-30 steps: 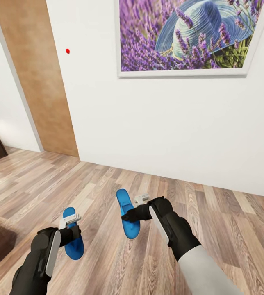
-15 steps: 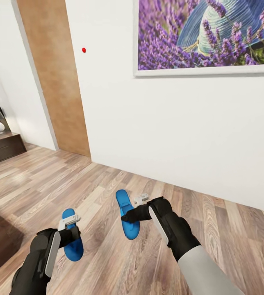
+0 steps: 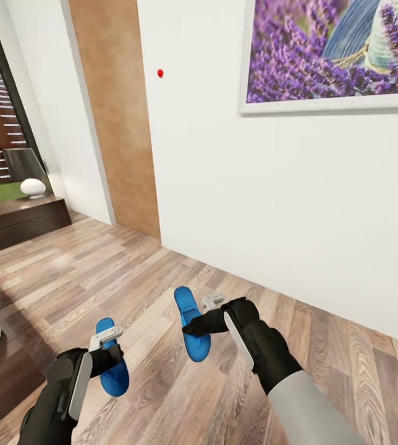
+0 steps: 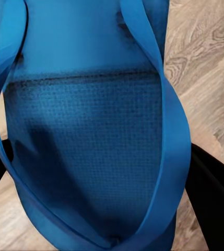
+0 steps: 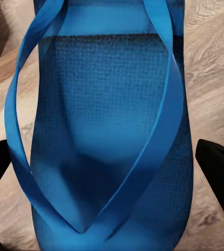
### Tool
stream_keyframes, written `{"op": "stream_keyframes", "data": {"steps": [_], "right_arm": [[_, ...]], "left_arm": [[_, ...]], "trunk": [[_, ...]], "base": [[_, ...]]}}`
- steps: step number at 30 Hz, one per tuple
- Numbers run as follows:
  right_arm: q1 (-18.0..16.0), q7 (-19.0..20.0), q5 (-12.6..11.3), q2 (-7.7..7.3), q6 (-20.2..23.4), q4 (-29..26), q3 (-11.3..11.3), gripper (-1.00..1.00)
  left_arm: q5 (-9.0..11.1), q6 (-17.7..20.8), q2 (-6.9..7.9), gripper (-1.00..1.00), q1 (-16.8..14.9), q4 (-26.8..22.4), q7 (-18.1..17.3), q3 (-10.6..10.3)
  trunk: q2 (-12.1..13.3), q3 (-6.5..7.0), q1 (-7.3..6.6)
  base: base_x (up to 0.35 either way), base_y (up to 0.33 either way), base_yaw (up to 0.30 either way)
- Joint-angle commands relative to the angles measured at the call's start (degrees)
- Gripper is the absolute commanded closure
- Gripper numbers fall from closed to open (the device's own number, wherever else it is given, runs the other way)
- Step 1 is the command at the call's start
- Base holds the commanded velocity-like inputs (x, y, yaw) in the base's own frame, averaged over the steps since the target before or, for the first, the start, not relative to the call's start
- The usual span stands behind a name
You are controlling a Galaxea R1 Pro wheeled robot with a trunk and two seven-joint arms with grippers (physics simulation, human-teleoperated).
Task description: In the bedroom, move the book from the bed onto either nightstand, and place the two sandals side by side next to the bed.
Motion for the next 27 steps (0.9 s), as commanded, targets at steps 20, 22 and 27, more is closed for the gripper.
{"op": "stream_keyframes", "data": {"steps": [20, 22, 27], "right_arm": [[0.0, -0.1, -0.3, 0.00, 0.4, 0.0, 4.5, 1.00], [-0.1, -0.1, -0.3, 0.00, 0.4, 0.0, 4.7, 1.00], [-0.1, -0.1, -0.4, 0.00, 0.4, 0.0, 5.1, 1.00]], "left_arm": [[2.2, -2.4, -0.10, 1.00, -0.1, 3.8, 0.3, 0.4], [2.2, -2.4, -0.09, 1.00, -0.1, 3.9, 0.3, 0.4], [2.2, -3.0, -0.14, 1.00, -0.1, 4.0, 2.8, 0.5]], "trunk": [[0.0, -0.06, 0.02], [0.0, -0.06, 0.02], [0.0, -0.06, 0.02]], "base": [[0.326, -0.117, 0.283], [0.326, -0.155, 0.283], [0.326, -0.157, 0.283]]}}
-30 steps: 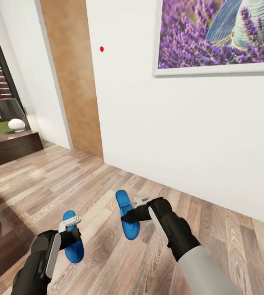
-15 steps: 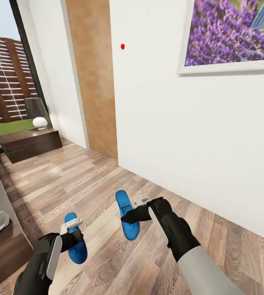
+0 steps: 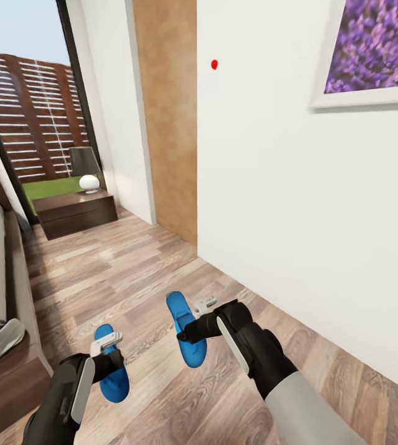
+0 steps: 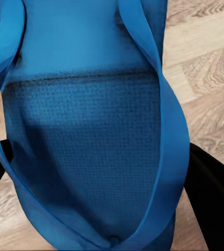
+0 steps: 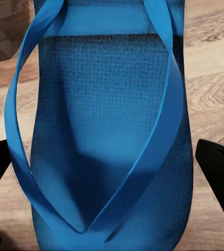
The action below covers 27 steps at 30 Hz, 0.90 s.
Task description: In the bedroom, move the book from the bed onto either nightstand, and place the two sandals side by side next to the bed.
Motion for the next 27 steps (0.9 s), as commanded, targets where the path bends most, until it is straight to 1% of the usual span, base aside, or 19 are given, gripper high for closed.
{"op": "stream_keyframes", "data": {"steps": [1, 2, 6, 13, 22, 23, 26, 27], "right_arm": [[0.0, -0.1, -0.3, 0.00, 0.3, -0.1, 0.0, 1.00], [0.0, -0.1, -0.3, 0.00, 0.3, -0.1, 0.1, 1.00], [0.0, -0.1, -0.3, 0.00, 0.3, -0.1, 0.1, 1.00], [0.0, -0.1, -0.3, 0.00, 0.3, -0.1, 0.1, 1.00], [0.0, -0.1, -0.2, 0.00, 0.5, 0.0, 0.1, 1.00], [0.0, -0.1, -0.2, 0.00, 0.5, 0.0, 0.1, 1.00], [0.0, -0.1, -0.2, 0.00, 0.5, 0.0, 0.0, 1.00], [0.0, -0.1, -0.2, 0.00, 0.5, 0.0, 0.0, 1.00]], "left_arm": [[0.8, 0.2, -0.08, 1.00, 0.0, -0.1, 1.0, 0.2], [0.9, 0.1, -0.13, 1.00, 0.0, -0.1, 3.0, 0.2], [0.9, 0.0, -0.15, 1.00, 0.0, 0.0, 4.1, 0.3], [0.9, -1.8, -0.18, 1.00, 0.0, 0.4, 4.6, 0.4], [1.0, -2.2, -0.18, 1.00, 0.0, 0.6, 4.6, 0.5], [1.1, -2.2, -0.17, 1.00, 0.0, 0.6, 4.6, 0.6], [3.0, -2.3, -0.14, 1.00, 0.0, 0.6, 4.7, 1.1], [3.9, -2.3, -0.08, 1.00, 0.0, 0.6, 4.8, 1.2]], "trunk": [[0.0, -0.06, 0.02], [0.0, -0.06, 0.02], [0.0, -0.06, 0.02], [0.0, -0.06, 0.02], [0.0, -0.06, 0.02], [0.0, -0.06, 0.02], [0.0, -0.06, 0.02], [0.0, -0.06, 0.02]], "base": [[0.325, -0.159, 0.283], [0.322, -0.160, 0.265], [0.321, -0.161, 0.232], [0.320, -0.162, 0.236], [0.320, -0.162, 0.241], [0.320, -0.162, 0.239], [0.320, -0.164, 0.243], [0.320, -0.165, 0.245]]}}
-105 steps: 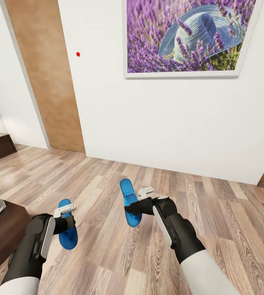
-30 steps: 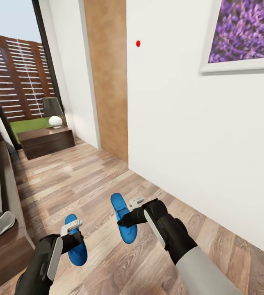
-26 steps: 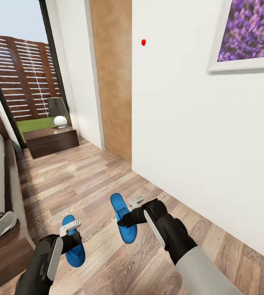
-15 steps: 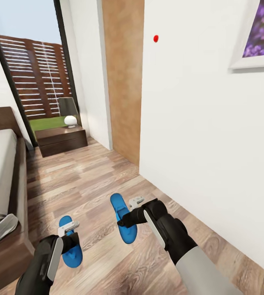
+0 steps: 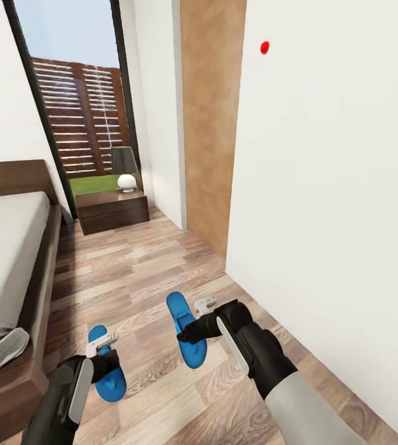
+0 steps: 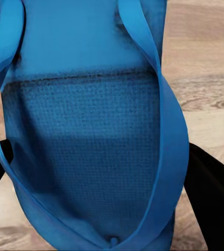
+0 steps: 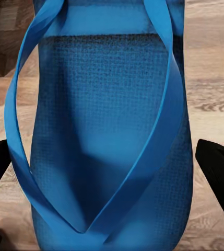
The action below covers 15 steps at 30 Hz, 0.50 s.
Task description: In the bedroom, move the book from the bed onto either nightstand, and place the two sandals side by side next to the bed.
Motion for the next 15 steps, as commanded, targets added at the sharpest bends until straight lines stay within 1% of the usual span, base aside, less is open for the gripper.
{"op": "stream_keyframes", "data": {"steps": [1, 7, 15], "right_arm": [[0.0, -0.1, -0.3, 0.00, 0.3, -0.1, 0.0, 1.00], [0.0, -0.1, -0.3, 0.00, 0.3, 0.0, 0.0, 1.00], [0.0, -0.1, -0.3, 0.00, 0.2, 0.0, 0.0, 1.00]], "left_arm": [[1.0, 0.2, -0.03, 1.00, 0.0, -0.1, 0.5, 0.2], [2.2, 0.2, -0.03, 1.00, 0.0, -0.1, 2.2, 0.3], [2.7, 0.2, -0.04, 1.00, 0.0, -0.1, 3.1, 0.3]], "trunk": [[0.0, -0.06, 0.02], [0.0, -0.06, 0.02], [0.0, -0.06, 0.02]], "base": [[0.319, -0.166, 0.246], [0.319, -0.167, 0.247], [0.317, -0.169, 0.248]]}}
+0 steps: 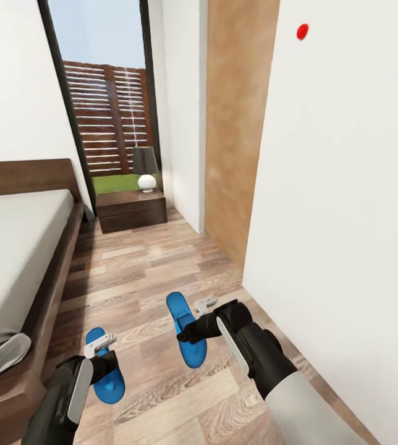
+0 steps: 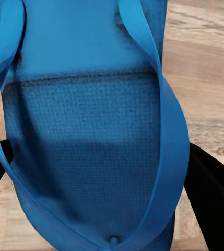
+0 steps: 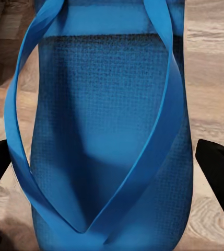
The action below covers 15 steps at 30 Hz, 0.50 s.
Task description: In the bedroom, move the book from the bed onto either nightstand, and place the two sandals side by side next to the bed.
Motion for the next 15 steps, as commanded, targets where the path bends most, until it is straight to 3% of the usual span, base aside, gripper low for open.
{"op": "stream_keyframes", "data": {"steps": [1, 15], "right_arm": [[0.0, -0.1, -0.3, 0.00, 0.3, -0.1, 0.0, 1.00], [0.0, -0.1, -0.3, 0.00, 0.3, -0.1, 0.0, 1.00]], "left_arm": [[0.6, 0.2, -0.06, 1.00, 0.0, -0.1, 0.4, 0.1], [0.7, 0.2, 0.03, 1.00, 0.0, -0.1, 0.4, 0.1]], "trunk": [[0.0, -0.06, 0.02], [0.0, -0.06, 0.02]], "base": [[0.316, -0.152, 0.252], [0.324, -0.047, 0.269]]}}
